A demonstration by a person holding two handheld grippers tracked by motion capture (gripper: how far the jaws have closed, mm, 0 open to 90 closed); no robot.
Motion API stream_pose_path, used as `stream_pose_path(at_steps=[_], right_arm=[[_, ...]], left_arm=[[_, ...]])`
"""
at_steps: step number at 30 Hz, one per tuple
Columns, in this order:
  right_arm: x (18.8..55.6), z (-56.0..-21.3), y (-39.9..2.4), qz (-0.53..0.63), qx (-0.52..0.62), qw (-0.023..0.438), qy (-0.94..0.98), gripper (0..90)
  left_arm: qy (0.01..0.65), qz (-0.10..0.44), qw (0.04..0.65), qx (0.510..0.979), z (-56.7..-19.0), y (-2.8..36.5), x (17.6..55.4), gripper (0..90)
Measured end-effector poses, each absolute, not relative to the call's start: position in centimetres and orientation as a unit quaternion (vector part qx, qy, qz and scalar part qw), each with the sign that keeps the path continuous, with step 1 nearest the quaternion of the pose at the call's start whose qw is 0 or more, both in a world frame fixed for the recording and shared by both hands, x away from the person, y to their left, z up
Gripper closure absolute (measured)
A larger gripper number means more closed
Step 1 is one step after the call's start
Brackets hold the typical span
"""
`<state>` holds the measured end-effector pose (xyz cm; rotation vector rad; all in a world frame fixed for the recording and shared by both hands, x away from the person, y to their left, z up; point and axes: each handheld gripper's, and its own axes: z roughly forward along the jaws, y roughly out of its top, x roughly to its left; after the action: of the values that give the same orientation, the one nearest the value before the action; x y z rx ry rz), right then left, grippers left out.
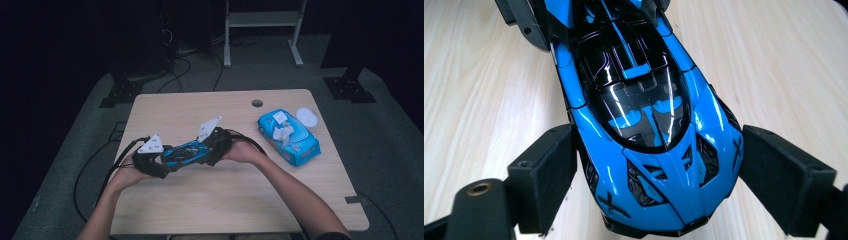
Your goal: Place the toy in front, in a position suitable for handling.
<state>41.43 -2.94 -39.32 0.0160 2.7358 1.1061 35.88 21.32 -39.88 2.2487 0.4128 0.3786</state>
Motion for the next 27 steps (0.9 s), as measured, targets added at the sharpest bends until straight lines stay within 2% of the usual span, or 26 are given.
stream_pose_path(at_steps=[4, 6, 12, 19, 27], right_arm=[[40.2, -38.4, -6.1, 0.364, 0.024, 0.108, 0.925, 16.6], [39.5, -38.2, -7.7, 0.363, 0.035, 0.111, 0.925, 16.7], [37.6, -38.9, -12.2, 0.355, 0.068, 0.12, 0.925, 16.7], [36.4, -42.6, -15.4, 0.347, 0.106, 0.105, 0.926, 16.8], [36.3, -46.5, -15.7, 0.335, 0.122, 0.086, 0.93, 17.0]], left_arm=[[0.145, 0.143, 0.416, 0.887, -39.6, 19.2, 35.8, 23.0], [0.122, 0.138, 0.423, 0.887, -39.4, 16.9, 35.7, 23.0], [0.092, 0.118, 0.428, 0.891, -40.6, 12.9, 35.7, 23.0], [0.075, 0.088, 0.407, 0.906, -43.8, 9.7, 35.8, 23.0], [0.075, 0.066, 0.377, 0.921, -46.7, 9.0, 36.4, 22.9]])
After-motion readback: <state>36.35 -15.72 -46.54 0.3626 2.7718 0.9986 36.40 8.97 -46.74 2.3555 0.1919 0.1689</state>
